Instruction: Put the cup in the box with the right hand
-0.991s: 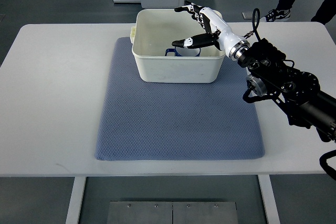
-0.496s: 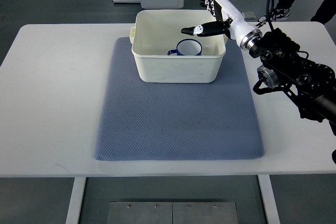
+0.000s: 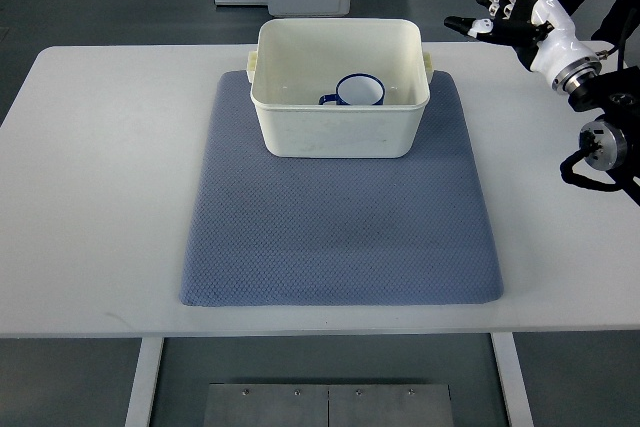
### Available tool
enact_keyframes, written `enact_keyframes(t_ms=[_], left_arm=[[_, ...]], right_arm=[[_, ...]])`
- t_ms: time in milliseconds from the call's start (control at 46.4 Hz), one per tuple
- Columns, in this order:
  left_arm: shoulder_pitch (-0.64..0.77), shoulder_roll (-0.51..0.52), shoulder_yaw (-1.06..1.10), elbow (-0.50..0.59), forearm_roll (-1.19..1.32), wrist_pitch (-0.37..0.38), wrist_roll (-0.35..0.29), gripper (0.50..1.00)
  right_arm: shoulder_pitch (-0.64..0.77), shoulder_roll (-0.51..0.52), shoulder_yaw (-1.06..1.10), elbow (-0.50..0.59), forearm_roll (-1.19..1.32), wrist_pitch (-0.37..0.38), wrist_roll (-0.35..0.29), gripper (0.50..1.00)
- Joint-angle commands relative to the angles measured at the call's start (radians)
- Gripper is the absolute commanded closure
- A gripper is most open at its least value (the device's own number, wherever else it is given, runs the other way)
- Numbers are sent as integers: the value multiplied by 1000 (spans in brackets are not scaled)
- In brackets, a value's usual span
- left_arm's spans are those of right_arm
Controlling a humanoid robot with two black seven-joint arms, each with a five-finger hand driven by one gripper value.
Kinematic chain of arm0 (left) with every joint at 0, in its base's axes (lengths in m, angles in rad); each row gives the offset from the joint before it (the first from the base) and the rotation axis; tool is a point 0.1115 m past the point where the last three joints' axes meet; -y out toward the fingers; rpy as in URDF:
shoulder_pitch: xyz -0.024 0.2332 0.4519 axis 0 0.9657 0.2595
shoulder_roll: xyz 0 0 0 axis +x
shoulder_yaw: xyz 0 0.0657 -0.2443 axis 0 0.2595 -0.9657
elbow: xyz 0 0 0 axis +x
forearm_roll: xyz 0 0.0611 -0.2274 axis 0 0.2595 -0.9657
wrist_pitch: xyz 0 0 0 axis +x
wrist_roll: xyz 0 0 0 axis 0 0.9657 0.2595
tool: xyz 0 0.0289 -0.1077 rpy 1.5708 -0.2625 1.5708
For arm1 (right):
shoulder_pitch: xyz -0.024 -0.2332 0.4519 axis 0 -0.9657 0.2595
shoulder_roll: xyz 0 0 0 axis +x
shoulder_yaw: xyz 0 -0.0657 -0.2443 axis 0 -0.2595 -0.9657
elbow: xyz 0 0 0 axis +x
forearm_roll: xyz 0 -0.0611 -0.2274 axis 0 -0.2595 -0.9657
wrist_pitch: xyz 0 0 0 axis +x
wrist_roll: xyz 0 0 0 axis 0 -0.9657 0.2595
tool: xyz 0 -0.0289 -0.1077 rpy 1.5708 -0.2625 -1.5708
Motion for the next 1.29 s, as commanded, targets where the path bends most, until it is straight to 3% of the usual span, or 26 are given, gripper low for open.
enact_keyframes(t_ms=[0, 797, 1271], left_arm=[[0, 0, 0, 0, 0, 0, 0, 500], [0, 0, 0, 0, 0, 0, 0, 500], [0, 0, 0, 0, 0, 0, 0, 500]], right_arm=[[-4, -6, 15, 0, 1, 0, 4, 500], [-76, 8, 37, -30, 23, 8, -13, 500], [-120, 69, 80, -75, 216, 8, -13, 500]])
